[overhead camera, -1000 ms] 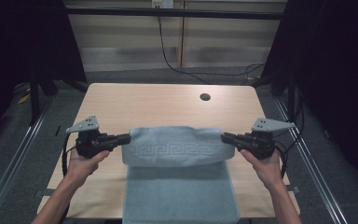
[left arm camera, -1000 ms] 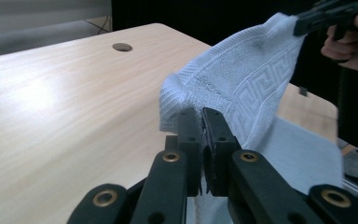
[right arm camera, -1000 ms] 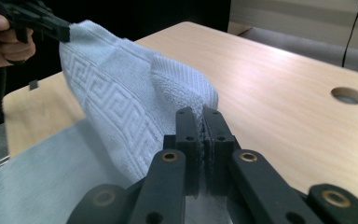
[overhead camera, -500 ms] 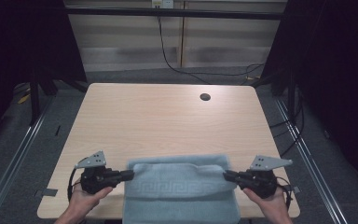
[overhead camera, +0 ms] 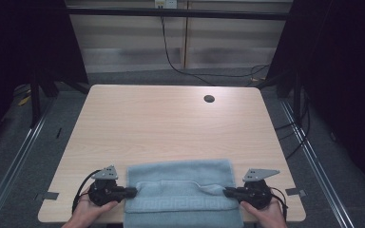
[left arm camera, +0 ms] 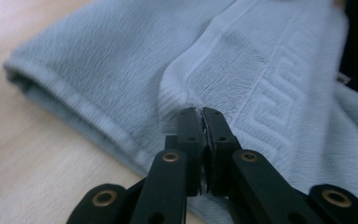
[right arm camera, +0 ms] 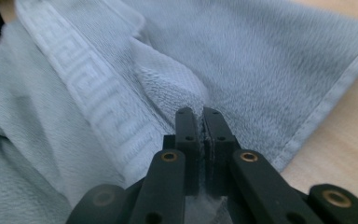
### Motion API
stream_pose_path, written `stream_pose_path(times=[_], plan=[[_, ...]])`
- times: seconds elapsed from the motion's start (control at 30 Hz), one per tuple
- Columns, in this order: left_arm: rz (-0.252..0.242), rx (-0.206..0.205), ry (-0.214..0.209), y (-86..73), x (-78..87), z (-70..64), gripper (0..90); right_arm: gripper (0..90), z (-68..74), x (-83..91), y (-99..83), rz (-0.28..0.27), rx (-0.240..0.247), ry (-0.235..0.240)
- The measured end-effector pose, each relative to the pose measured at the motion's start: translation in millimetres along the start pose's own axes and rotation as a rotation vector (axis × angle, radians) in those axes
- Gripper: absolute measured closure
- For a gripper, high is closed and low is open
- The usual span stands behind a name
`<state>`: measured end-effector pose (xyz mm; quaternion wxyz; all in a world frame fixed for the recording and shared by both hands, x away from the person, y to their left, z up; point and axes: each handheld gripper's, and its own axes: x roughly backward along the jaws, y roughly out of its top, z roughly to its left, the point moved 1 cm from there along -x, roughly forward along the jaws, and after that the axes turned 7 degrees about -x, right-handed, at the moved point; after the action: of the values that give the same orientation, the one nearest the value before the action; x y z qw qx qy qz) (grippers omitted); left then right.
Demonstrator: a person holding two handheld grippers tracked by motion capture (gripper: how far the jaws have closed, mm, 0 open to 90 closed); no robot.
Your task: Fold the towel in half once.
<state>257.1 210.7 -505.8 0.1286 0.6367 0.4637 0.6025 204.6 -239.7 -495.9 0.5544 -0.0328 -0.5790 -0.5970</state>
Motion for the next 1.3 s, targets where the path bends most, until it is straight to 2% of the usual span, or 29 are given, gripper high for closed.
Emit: stream_pose_path(times=[0.1, 0.17, 0.23, 0.27, 0.33, 0.4, 0.43, 0.5, 0.53, 0.6, 0.63, 0.67, 0.83, 0.93, 1.0, 1.1, 1.13, 1.17, 1.23, 1.3], plan=[[-0.002, -0.036, 0.011, 1.6, -0.9, 5.8, 87.0, 87.2, 0.5, -6.5, 1.3, 0.009, -0.004, -0.014], [-0.013, -0.009, 0.011, 3.9, -2.6, 15.0, 87.1, 87.3, 2.0, -10.4, 4.1, 0.016, 0.004, -0.038], [-0.031, 0.02, 0.03, 7.4, -4.8, 27.2, 87.2, 87.4, 1.3, -14.4, 9.6, 0.018, 0.001, -0.063], [-0.031, 0.023, 0.034, 9.9, -5.4, 33.9, 87.2, 87.4, 0.1, -17.2, 13.2, 0.017, 0.001, -0.074], [-0.028, 0.008, 0.081, 16.8, -7.4, 45.3, 87.3, 87.4, -5.1, -23.9, 22.9, 0.02, -0.001, -0.084], [-0.021, 0.002, 0.097, 23.7, -9.4, 58.8, 87.2, 87.4, -14.4, -31.9, 33.9, 0.005, -0.035, -0.089], [-0.026, 0.018, 0.099, 25.8, -10.2, 65.2, 87.3, 87.4, -19.3, -35.9, 40.2, -0.002, -0.045, -0.1], [-0.035, 0.039, 0.106, 29.6, -11.1, 78.2, 87.3, 87.4, -31.0, -44.0, 51.9, -0.018, -0.083, -0.093], [-0.041, 0.052, 0.113, 31.4, -11.9, 83.9, 87.3, 87.4, -36.2, -47.6, 57.2, -0.023, -0.086, -0.094], [-0.05, 0.053, 0.142, 36.1, -14.2, 94.6, 87.3, 87.4, -43.7, -54.5, 66.9, -0.03, -0.093, -0.101], [-0.044, 0.059, 0.143, 39.1, -14.6, 100.6, 87.3, 87.4, -46.4, -57.9, 71.7, -0.031, -0.098, -0.105], [-0.048, 0.059, 0.164, 41.4, -15.4, 105.5, 87.3, 87.4, -49.0, -61.6, 76.1, -0.038, -0.098, -0.115], [-0.059, 0.1, 0.206, 51.0, -17.6, 132.7, 87.3, 87.5, -61.1, -78.8, 97.1, -0.057, -0.106, -0.133], [-0.068, 0.142, 0.241, 58.8, -20.5, 149.5, 87.2, 87.4, -69.8, -89.7, 112.2, -0.059, -0.102, -0.154], [-0.078, 0.174, 0.245, 62.8, -23.1, 158.2, 87.3, 87.5, -76.2, -96.0, 122.8, -0.055, -0.113, -0.173], [-0.068, 0.176, 0.259, 69.5, -26.1, 167.5, 87.3, 87.4, -83.9, -102.5, 136.6, -0.036, -0.13, -0.203], [-0.078, 0.173, 0.271, 71.8, -28.3, 169.0, 87.3, 87.4, -86.3, -103.8, 139.8, -0.028, -0.129, -0.209], [-0.073, 0.158, 0.277, 73.9, -29.7, 171.5, 87.3, 87.4, -88.7, -105.1, 142.8, -0.028, -0.131, -0.212], [-0.07, 0.134, 0.303, 79.0, -33.7, 177.0, 87.2, 87.4, -94.3, -106.7, 146.1, -0.044, -0.151, -0.225], [-0.055, 0.13, 0.33, 85.4, -37.7, 181.7, 87.2, 87.4, -100.6, -108.4, 147.2, -0.082, -0.201, -0.226]])
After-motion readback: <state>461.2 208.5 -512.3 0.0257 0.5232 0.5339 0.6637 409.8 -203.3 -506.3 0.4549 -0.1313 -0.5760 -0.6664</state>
